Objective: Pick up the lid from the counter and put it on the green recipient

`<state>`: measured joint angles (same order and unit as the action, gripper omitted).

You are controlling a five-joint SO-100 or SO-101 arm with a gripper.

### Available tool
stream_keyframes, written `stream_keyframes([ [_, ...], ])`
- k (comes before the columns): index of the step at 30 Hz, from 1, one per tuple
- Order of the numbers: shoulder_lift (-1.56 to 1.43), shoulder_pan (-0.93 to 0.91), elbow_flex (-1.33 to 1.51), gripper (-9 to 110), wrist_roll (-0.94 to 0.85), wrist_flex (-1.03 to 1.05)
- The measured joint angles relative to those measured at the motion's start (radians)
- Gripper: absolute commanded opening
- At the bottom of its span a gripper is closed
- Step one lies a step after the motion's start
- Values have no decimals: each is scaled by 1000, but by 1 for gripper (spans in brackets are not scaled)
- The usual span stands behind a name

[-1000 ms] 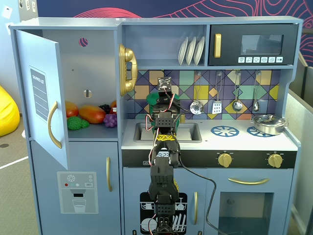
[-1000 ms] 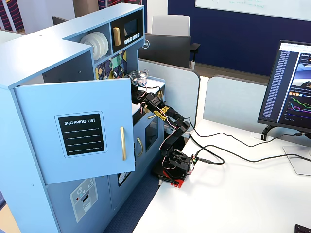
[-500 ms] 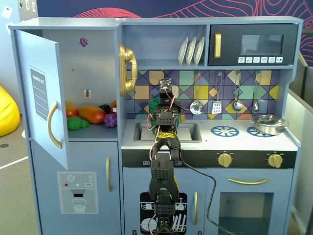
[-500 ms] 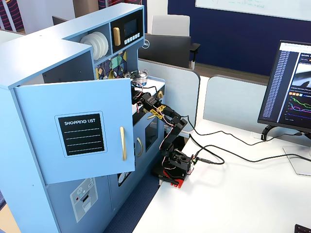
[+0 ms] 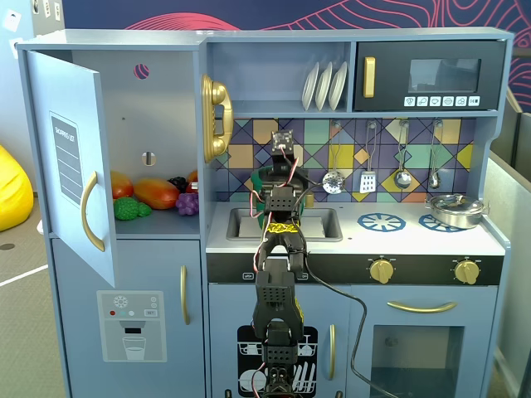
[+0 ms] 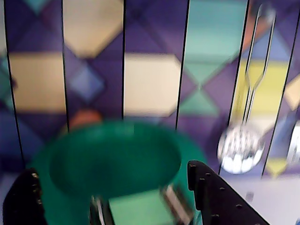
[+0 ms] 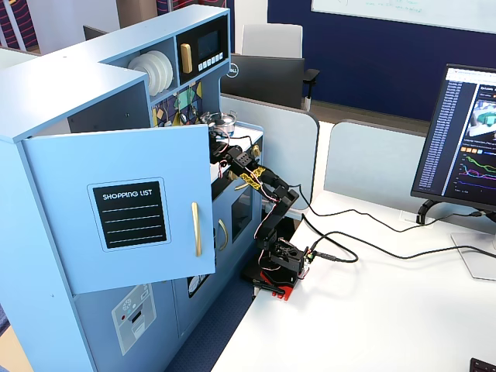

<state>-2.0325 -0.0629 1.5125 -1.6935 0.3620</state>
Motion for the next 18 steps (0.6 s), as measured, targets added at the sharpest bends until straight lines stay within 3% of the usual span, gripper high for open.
stream_keyframes([
  [4, -61, 0, -78, 35, -3, 58],
  [10, -267, -35, -77, 30, -6, 321],
  [18, -647, -37, 362, 7, 66, 520],
])
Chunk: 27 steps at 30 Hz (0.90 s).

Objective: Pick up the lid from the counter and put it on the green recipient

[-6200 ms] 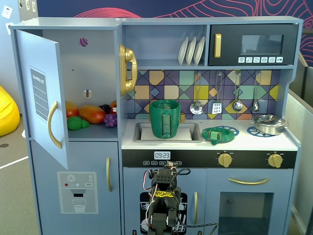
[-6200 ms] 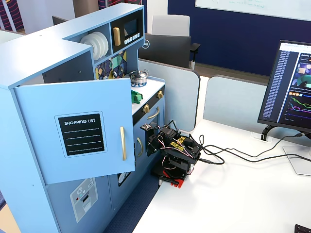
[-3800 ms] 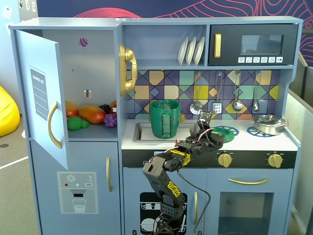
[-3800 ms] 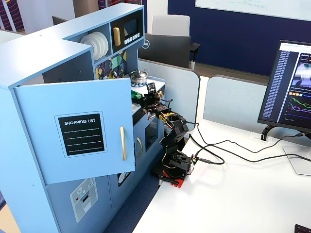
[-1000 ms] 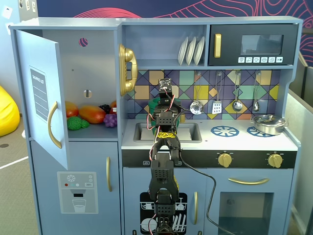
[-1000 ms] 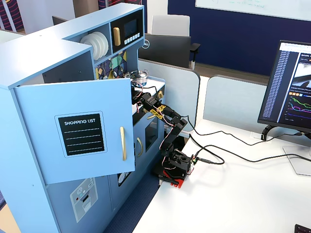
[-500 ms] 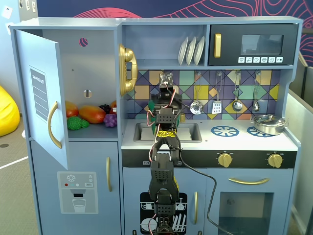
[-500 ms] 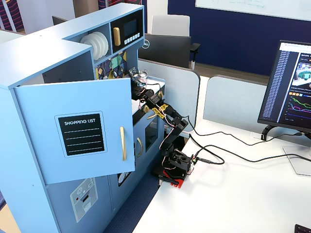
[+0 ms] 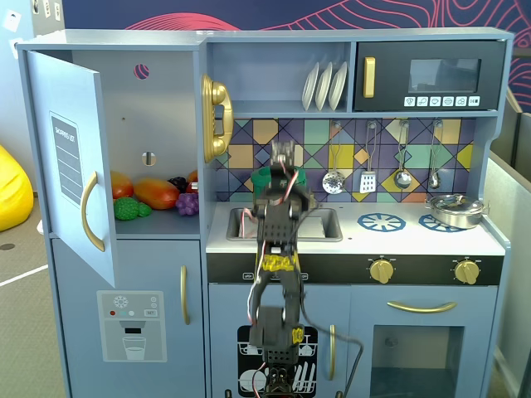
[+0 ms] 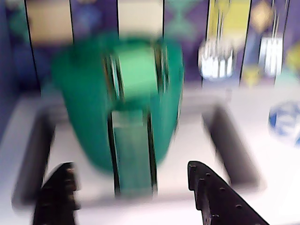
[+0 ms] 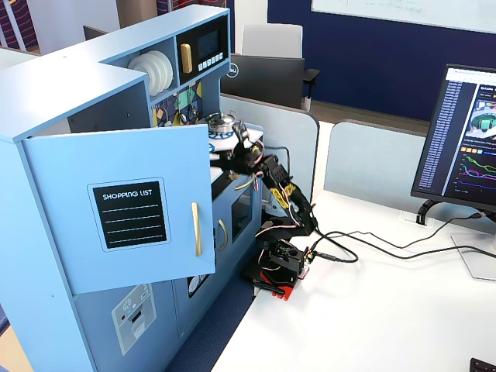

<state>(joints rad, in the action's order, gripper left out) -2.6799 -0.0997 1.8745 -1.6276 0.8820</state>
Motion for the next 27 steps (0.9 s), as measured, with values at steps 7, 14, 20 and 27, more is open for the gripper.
stream_keyframes([
  [7, -227, 0, 561, 0, 12, 126],
  [14, -370, 38, 1003, 0, 77, 195],
  [20, -454, 84, 1123, 2, 170, 333],
  [27, -500, 95, 1124, 3, 178, 448],
])
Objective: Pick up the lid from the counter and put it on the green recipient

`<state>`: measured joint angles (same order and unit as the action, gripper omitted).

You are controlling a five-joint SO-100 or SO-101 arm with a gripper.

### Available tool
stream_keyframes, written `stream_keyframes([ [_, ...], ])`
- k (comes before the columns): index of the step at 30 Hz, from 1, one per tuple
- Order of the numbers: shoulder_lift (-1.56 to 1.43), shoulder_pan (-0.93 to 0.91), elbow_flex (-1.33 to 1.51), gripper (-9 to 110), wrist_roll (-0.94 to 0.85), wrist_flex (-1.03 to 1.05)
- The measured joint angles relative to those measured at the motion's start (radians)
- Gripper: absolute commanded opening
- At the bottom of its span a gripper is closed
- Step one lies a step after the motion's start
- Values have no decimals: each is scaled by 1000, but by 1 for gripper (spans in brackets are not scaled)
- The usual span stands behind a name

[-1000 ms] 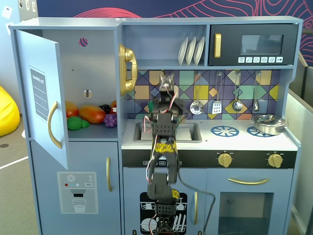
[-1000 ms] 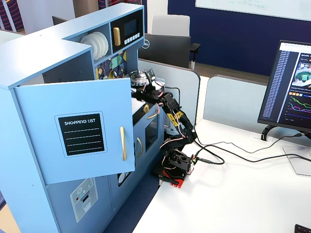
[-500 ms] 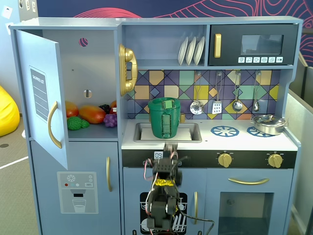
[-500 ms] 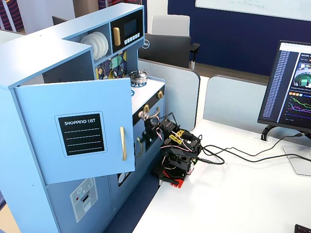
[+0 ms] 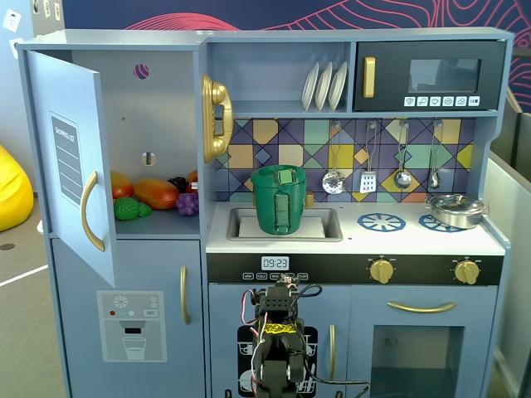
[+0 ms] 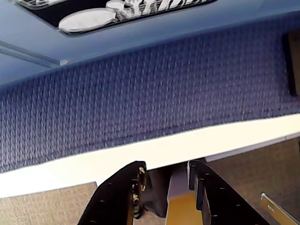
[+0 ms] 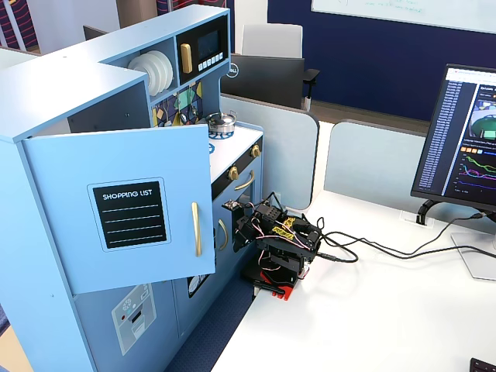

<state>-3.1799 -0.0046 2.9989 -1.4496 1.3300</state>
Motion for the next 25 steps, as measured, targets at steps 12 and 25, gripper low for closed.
stream_keyframes([
  [12, -5, -15, 2, 4, -57, 15],
  [25, -5, -23, 2, 4, -57, 15],
])
